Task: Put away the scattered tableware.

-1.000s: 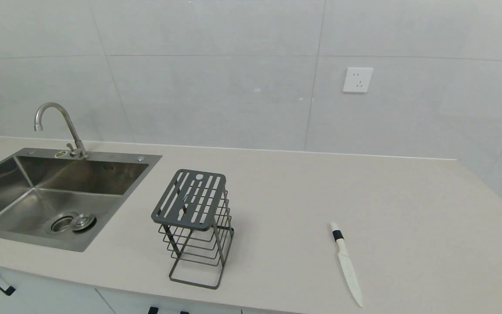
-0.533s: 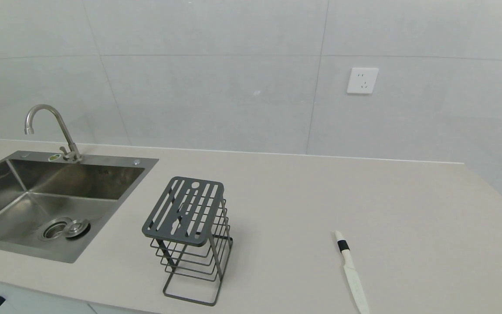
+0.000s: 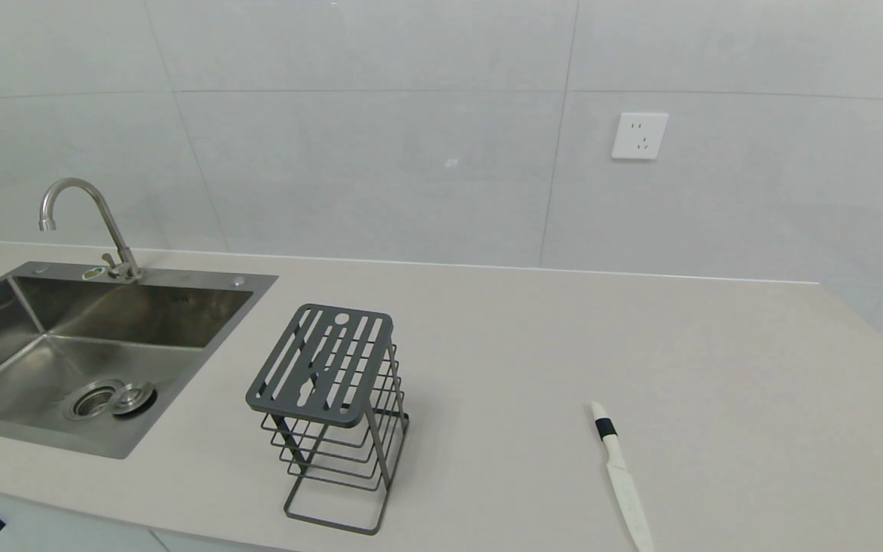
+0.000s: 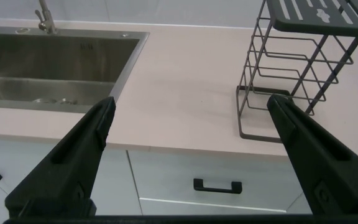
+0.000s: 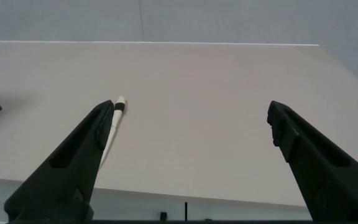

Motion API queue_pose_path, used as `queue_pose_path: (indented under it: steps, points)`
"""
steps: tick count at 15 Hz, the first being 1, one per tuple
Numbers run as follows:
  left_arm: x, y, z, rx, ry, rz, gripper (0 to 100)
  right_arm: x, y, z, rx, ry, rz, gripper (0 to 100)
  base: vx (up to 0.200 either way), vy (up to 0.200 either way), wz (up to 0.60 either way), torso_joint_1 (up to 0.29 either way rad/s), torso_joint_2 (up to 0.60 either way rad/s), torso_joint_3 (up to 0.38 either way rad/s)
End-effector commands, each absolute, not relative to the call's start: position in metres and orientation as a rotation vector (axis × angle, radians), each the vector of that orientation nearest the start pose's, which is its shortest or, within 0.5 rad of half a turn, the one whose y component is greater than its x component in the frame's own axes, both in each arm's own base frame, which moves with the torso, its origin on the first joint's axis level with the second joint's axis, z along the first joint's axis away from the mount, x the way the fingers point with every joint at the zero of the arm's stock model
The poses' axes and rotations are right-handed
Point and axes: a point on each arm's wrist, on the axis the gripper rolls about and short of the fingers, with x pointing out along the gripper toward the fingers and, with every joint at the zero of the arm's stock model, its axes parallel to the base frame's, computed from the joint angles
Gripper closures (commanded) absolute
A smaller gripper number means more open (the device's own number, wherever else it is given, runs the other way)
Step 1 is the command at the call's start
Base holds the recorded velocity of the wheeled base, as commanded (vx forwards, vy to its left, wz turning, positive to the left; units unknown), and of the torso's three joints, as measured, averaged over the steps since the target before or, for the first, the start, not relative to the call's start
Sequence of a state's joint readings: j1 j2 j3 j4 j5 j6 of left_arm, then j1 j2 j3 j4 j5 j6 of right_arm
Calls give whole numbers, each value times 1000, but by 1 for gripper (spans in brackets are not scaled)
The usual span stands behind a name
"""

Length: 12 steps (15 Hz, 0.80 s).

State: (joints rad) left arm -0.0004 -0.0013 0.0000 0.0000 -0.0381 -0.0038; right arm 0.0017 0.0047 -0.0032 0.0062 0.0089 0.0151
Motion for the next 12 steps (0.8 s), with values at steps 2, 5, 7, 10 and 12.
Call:
queue_pose_path:
  steps: [2,5,7,10,12]
  points:
    - [-23,-1,75,-3,0,-40,0,-23,0,76,17,9,12,0,0,0,0,0,0,0]
    - [-23,-1,75,-3,0,-40,0,-26,0,95,79,-134,18,0,0,0,0,0,0,0]
    - [-23,-1,76,-9,-1,-41,0,-37,1,145,65,-297,72,0,0,0,0,0,0,0]
    - [-23,-1,76,-6,-1,-41,0,-28,6,161,45,-185,274,0,0,0,0,0,0,0]
    - [-23,-1,76,-3,-1,-40,0,-18,7,160,74,-60,360,0,0,0,0,0,0,0]
